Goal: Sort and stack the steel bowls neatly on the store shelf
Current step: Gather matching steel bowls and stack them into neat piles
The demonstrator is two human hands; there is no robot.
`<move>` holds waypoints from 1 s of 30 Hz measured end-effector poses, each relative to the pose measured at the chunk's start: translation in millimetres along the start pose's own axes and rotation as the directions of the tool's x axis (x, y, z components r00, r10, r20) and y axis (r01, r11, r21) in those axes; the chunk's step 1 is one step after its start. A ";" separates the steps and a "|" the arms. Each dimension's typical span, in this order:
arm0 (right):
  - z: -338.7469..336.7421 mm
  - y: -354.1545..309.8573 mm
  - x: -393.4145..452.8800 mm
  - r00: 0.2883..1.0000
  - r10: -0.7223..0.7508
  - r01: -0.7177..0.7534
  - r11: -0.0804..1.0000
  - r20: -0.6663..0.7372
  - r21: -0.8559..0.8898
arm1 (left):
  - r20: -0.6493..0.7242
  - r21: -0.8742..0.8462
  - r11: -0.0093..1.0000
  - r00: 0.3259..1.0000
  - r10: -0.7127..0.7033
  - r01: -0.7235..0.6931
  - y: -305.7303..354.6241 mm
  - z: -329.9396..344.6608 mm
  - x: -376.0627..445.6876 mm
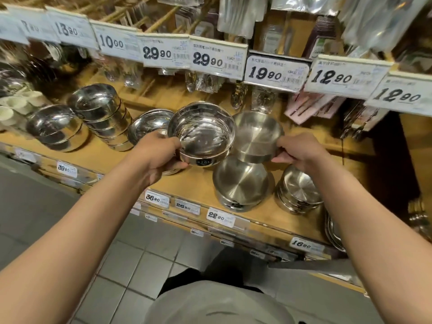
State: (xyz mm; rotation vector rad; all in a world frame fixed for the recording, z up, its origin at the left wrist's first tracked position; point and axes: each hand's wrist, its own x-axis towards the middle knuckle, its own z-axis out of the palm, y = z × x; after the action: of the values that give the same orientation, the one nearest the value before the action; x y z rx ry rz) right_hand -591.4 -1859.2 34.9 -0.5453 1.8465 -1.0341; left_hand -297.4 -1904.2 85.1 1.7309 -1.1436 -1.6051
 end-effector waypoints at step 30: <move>16.4 -1.2 27.5 0.872 -0.239 0.478 0.598 0.427 -0.643 | -0.062 -0.132 0.986 0.992 -0.109 0.100 -50.1 -4.7 -40.2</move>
State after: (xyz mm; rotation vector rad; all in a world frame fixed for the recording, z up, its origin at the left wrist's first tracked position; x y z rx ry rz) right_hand -590.2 -1886.6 18.4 -1.5444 1.8569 -0.3401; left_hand -278.9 -1845.6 66.2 1.7728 -0.9096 -1.6287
